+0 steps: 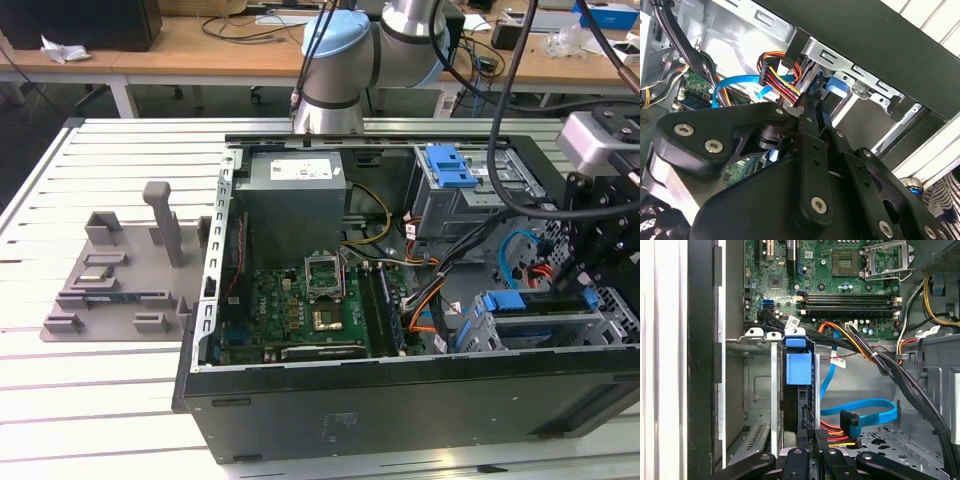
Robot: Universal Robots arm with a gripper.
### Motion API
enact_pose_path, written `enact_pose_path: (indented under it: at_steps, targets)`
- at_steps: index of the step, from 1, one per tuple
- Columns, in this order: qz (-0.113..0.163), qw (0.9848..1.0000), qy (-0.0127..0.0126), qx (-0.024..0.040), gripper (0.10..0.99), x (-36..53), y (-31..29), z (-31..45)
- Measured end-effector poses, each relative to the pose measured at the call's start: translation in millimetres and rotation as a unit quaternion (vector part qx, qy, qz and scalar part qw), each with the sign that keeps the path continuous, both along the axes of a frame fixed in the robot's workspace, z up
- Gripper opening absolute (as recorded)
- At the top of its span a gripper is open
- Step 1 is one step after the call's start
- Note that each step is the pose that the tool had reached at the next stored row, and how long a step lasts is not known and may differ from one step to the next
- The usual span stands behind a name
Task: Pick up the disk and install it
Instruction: 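Insert the first disk wire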
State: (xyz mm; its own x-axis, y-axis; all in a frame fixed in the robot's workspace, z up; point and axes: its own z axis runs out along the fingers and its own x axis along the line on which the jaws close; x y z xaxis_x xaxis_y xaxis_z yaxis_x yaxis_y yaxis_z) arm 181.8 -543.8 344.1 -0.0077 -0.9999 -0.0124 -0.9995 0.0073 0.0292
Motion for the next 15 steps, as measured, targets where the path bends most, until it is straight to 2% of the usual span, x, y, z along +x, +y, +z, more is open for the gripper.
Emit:
enact_pose_path:
  at_steps: [8,15]
  targets:
    - [0.0,1.0,0.0,0.0,0.169,0.0,-2.3,-0.7]
    - [0.0,1.0,0.0002,0.0047,0.169,0.7,-2.4,-3.1]
